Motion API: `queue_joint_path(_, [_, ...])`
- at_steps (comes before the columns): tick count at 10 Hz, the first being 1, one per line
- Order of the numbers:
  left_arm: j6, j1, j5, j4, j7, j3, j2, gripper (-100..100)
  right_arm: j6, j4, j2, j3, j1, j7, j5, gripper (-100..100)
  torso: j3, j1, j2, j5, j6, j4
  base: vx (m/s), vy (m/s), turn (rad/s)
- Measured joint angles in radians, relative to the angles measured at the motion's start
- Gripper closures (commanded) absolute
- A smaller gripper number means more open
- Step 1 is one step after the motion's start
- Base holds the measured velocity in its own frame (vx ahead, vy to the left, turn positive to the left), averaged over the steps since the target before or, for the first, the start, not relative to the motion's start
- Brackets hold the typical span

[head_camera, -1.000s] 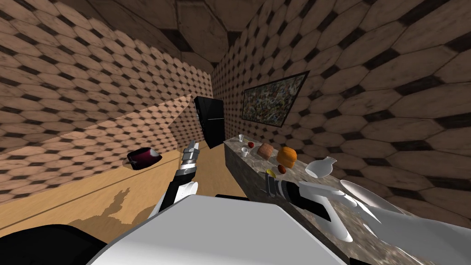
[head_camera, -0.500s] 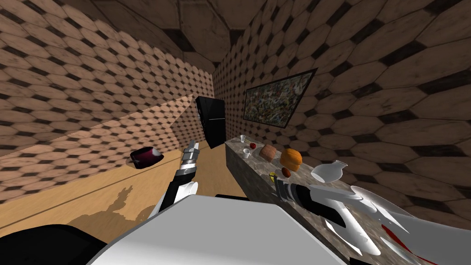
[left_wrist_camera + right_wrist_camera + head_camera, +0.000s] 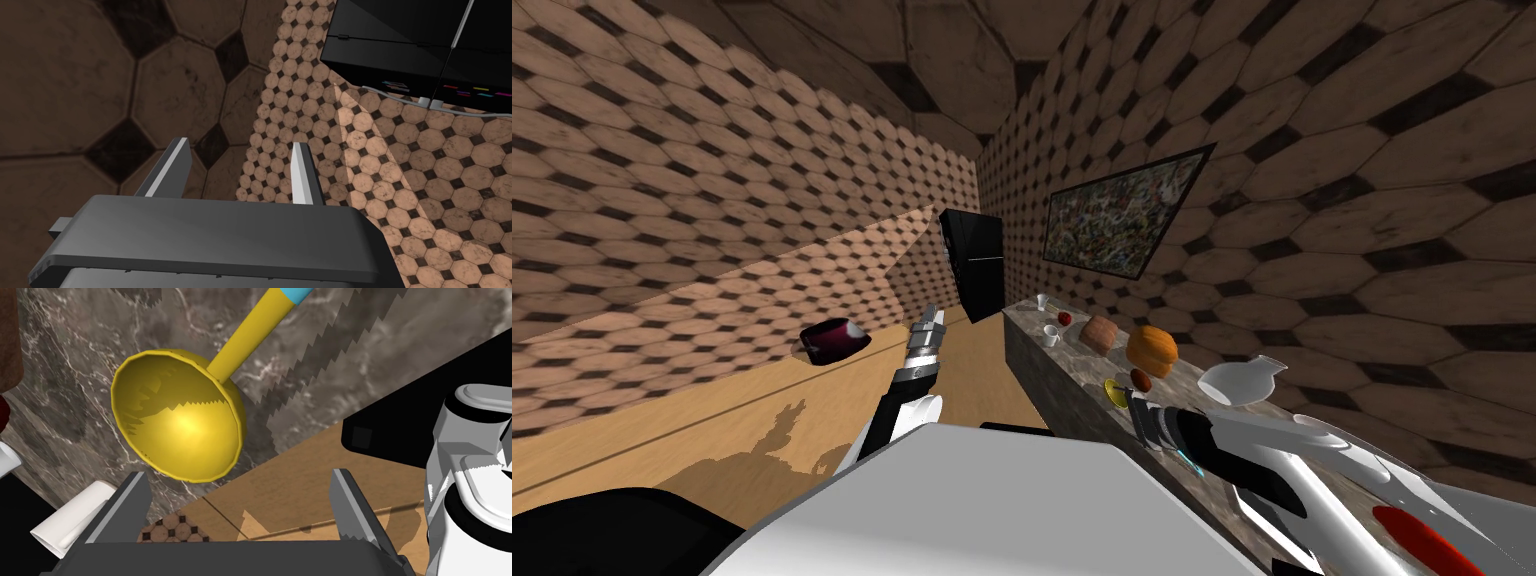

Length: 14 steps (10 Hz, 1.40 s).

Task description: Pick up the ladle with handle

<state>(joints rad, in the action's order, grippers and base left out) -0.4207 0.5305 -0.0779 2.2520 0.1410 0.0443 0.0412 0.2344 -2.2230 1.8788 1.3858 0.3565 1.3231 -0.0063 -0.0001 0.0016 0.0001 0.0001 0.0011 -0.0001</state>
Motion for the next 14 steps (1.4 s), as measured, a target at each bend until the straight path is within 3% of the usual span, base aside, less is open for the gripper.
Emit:
queue_joint_path(2, [0.000, 0.000, 0.000, 0.000, 0.000, 0.000, 0.000, 0, 0.002, 0.008, 0.020, 0.017, 0.012, 0.032, -0.025, -100, 0.000, 0.000, 0.000, 0.000, 0.000, 0.000, 0.010, 0.008, 0.013])
queue_joint_path(3, [0.000, 0.000, 0.000, 0.000, 0.000, 0.000, 0.000, 0, 0.004, 0.007, 0.022, 0.018, 0.012, 0.036, -0.026, 0, 0.000, -0.001, 0.001, 0.000, 0.000, 0.000, 0.000, 0.000, 0.000])
queue_joint_path(4, [0.000, 0.000, 0.000, 0.000, 0.000, 0.000, 0.000, 0, 0.003, 0.007, 0.022, 0.018, 0.012, 0.036, -0.026, -100, 0.001, -0.001, 0.001, 0.000, 0.000, 0.000, 0.001, 0.009, 0.054])
queue_joint_path(7, [0.000, 0.000, 0.000, 0.000, 0.000, 0.000, 0.000, 0, 0.007, 0.070, -0.041, 0.003, -0.012, 0.027, -0.015, -100, 0.000, 0.000, 0.001, 0.000, 0.000, 0.000, 0.002, 0.012, 0.041])
queue_joint_path(8, [0.000, 0.000, 0.000, 0.000, 0.000, 0.000, 0.000, 0, 0.008, 0.072, -0.043, 0.002, -0.012, 0.027, -0.014, 100, 0.001, -0.001, 0.001, 0.000, 0.000, 0.000, 0.000, 0.000, 0.000])
queue_joint_path(12, [0.000, 0.000, 0.000, 0.000, 0.000, 0.000, 0.000, 0, 0.008, 0.072, -0.043, 0.003, -0.013, 0.025, -0.015, 100, 0.001, -0.001, 0.001, 0.000, -0.001, 0.000, 0.000, 0.000, 0.000])
queue_joint_path(13, [0.000, 0.000, 0.000, 0.000, 0.000, 0.000, 0.000, 0, 0.007, 0.072, -0.043, 0.003, -0.013, 0.025, -0.015, 0, 0.001, -0.001, 0.001, 0.000, -0.001, 0.000, 0.000, 0.000, 0.000])
queue_joint_path(14, [0.000, 0.000, 0.000, 0.000, 0.000, 0.000, 0.000, 0, 0.007, 0.072, -0.043, 0.003, -0.013, 0.025, -0.015, 100, 0.001, -0.001, 0.001, 0.000, -0.001, 0.000, -0.001, -0.008, -0.051])
